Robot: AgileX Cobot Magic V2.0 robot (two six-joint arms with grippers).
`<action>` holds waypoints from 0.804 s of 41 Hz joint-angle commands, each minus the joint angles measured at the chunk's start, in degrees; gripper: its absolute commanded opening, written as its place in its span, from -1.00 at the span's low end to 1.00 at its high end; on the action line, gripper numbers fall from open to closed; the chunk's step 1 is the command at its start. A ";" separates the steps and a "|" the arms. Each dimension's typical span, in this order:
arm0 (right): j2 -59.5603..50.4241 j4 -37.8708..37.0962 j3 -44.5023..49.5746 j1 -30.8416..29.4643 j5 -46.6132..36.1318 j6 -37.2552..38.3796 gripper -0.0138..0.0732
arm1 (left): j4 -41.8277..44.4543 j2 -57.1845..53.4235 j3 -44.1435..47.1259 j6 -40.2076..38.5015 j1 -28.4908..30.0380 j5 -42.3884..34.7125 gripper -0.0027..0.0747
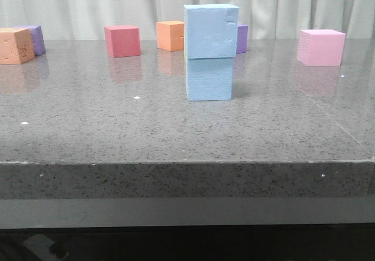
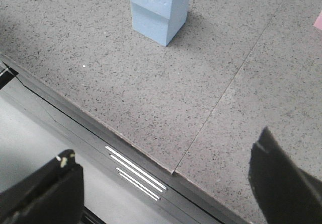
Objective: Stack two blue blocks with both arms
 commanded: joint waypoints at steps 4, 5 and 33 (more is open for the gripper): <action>-0.24 -0.06 -1.23 -0.32 -3.56 -0.55 0.84 | 0.34 -9.78 7.16 -3.94 -0.08 -4.84 0.62; -0.24 -0.01 -1.23 -0.32 -3.55 -0.55 0.84 | 0.34 -10.78 8.04 -4.08 -0.08 -5.18 0.62; -0.24 -0.01 -0.70 -0.32 -3.58 -0.55 -0.07 | 0.34 -17.36 13.94 -4.08 -0.08 -9.67 -0.59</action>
